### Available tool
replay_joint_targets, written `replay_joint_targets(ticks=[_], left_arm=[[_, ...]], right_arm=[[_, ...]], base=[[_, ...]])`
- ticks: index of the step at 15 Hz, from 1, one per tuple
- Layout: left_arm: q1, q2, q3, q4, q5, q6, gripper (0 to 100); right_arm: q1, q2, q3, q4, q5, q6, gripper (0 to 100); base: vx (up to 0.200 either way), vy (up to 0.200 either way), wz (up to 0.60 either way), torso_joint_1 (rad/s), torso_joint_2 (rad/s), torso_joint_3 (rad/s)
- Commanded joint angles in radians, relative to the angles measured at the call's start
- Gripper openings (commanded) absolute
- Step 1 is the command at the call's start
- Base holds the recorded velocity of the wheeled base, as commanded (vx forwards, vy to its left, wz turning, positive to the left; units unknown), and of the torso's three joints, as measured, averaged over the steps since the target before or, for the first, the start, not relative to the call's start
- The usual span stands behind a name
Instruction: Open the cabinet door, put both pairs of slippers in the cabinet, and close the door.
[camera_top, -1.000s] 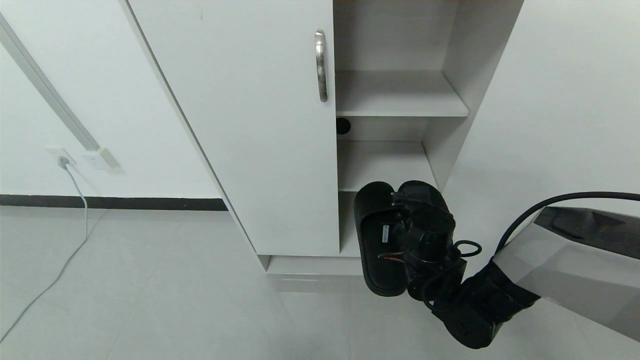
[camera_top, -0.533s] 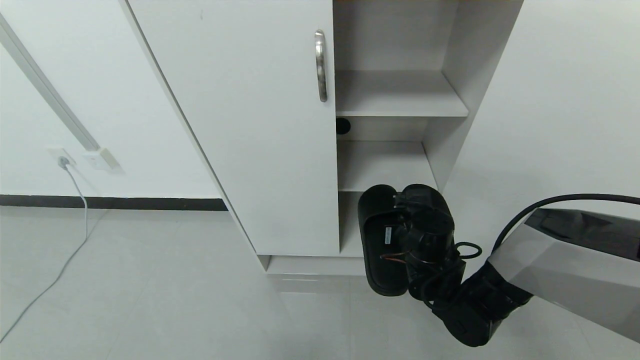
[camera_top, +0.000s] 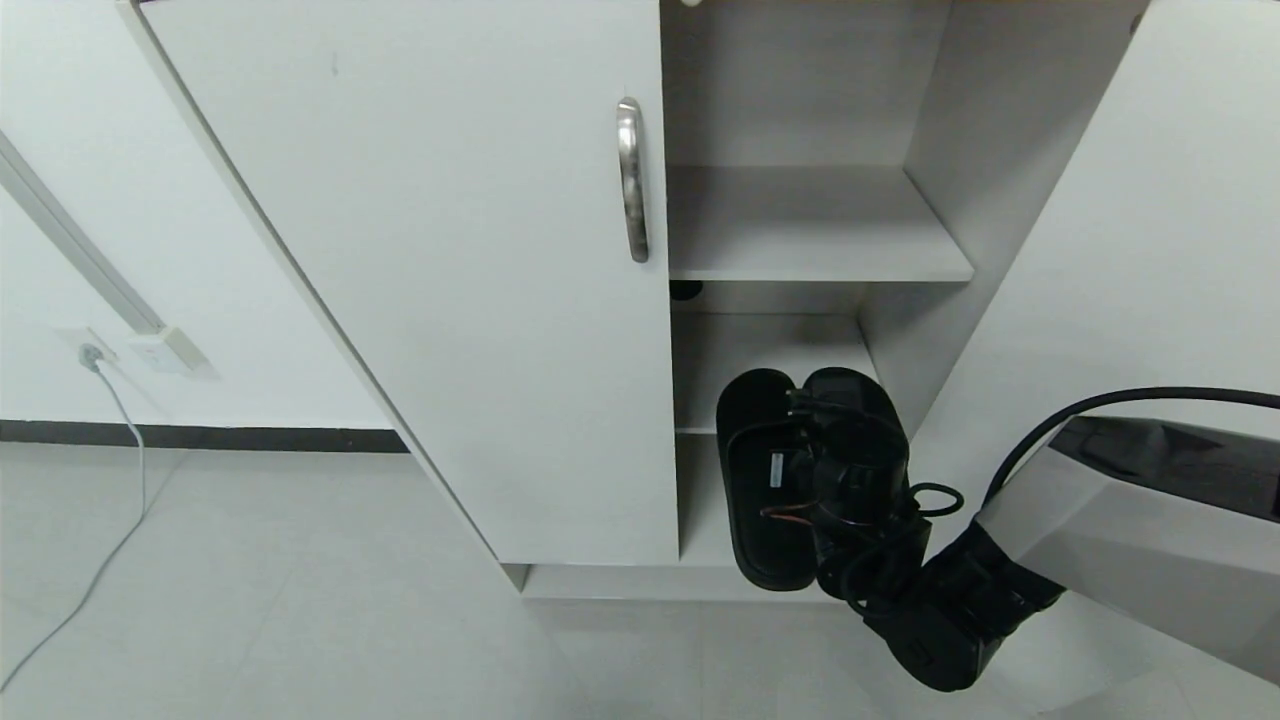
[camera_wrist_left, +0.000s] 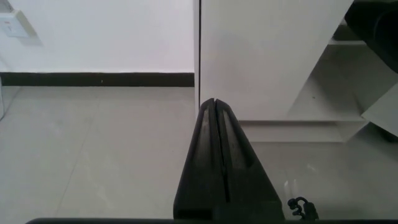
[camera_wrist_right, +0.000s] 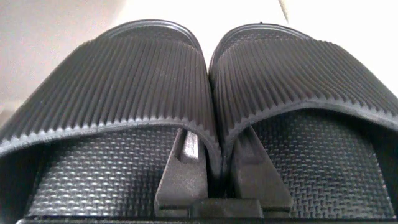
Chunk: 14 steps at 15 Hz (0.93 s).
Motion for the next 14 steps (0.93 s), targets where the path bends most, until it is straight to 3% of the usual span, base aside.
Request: replay_joint_targets(ticks=[1,7,14], left_arm=[[0.000,0.001,0.000,0.000,0.001,0.000,0],[0.000,0.001,0.000,0.000,0.001,0.000,0],[0.000,0.001,0.000,0.000,0.001,0.000,0]], right_arm=[[-0.001,0.001,-0.004,0.002,0.002,0.000,0],[-0.055,0.072,-0.090,0.015,0.055,0.003,0],[-0.121,0.150,-0.407,0.242,0.066,0.004,0]], base=[[0.000,0.000,0.00,0.000,0.00,0.000],[0.000,0.000,0.00,0.000,0.00,0.000],[0.000,0.000,0.00,0.000,0.00,0.000]])
